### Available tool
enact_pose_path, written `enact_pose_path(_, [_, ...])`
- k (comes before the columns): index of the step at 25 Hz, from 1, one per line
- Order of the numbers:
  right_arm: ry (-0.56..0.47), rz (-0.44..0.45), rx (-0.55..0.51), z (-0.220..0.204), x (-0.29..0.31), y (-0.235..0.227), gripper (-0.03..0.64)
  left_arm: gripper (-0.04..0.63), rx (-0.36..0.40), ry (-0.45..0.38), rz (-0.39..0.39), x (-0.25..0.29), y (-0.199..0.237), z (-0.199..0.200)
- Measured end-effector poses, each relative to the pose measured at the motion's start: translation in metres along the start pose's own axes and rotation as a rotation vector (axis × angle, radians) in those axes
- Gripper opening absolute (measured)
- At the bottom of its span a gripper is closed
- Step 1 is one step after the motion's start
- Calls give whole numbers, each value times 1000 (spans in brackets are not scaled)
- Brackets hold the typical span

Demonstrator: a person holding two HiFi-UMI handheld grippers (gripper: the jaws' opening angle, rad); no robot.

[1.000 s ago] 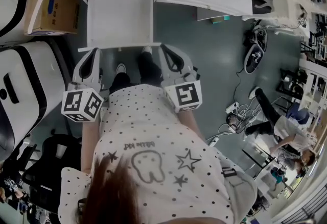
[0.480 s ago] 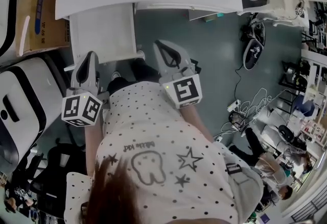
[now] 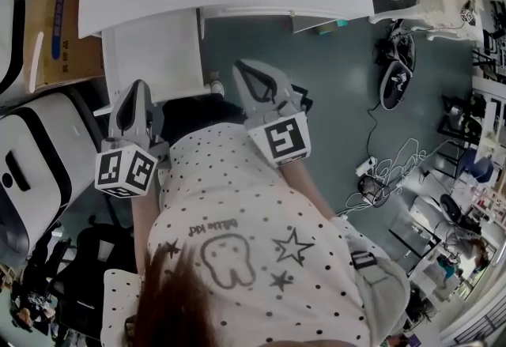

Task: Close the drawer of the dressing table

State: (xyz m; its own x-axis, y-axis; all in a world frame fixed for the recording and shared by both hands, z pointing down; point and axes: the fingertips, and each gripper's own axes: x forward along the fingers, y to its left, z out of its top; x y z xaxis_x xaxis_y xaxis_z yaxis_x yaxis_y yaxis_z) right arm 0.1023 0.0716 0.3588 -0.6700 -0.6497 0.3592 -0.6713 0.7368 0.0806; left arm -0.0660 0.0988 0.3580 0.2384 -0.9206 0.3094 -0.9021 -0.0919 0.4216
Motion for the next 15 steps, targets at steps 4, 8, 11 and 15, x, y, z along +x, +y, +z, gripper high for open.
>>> enact_pose_path(4, [41,49,-76,2,8,19,2,-5,7,-5,6,-5,4,1])
enact_pose_path(8, [18,94,-98,8,13,32,2,-5,9,-17,8,-10,6,3])
enact_pose_path(11, [20,123,-123,11,17,46,2,-5,12,-29,-10,-13,10,7])
enact_pose_path(15, [20,135,-159,18,24,63,0,-5,78,-46,-76,-17,1,25])
